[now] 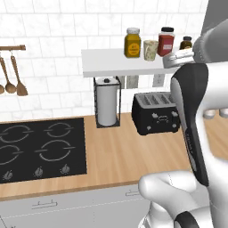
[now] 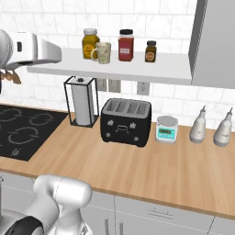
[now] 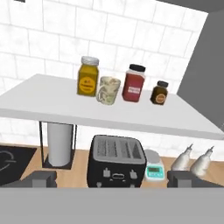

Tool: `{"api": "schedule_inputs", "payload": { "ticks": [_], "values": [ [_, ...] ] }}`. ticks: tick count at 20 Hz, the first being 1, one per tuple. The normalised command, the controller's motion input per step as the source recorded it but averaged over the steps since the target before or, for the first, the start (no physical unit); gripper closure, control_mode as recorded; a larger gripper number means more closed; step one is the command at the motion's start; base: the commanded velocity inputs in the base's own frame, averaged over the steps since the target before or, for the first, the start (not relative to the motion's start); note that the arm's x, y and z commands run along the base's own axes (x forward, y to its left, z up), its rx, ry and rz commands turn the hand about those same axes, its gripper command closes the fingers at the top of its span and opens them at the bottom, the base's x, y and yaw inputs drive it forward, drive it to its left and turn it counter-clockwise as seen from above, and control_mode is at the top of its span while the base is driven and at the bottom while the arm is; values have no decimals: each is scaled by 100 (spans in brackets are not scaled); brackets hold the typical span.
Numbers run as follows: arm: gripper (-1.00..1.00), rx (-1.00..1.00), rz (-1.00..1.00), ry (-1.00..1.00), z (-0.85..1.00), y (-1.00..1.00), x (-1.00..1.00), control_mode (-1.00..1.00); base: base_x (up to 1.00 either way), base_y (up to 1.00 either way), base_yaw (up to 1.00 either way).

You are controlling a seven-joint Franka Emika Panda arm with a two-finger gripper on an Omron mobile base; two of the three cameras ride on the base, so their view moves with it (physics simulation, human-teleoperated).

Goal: Gather all objects into one cabinet and sort the glasses and bowls to opposite sides.

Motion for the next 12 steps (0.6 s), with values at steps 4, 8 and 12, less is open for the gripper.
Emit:
{"api": "schedule_inputs", "payload": {
  "ticks": [4, 8, 12],
  "values": [
    [-100, -20, -7, -1, -2, 1, 57, -100, 0, 0, 0],
    [-100, -22, -7, -1, -19, 5, 76, -100, 0, 0, 0],
    [-100, -7, -5, 0, -16, 12, 67, -100, 0, 0, 0]
  ]
}}
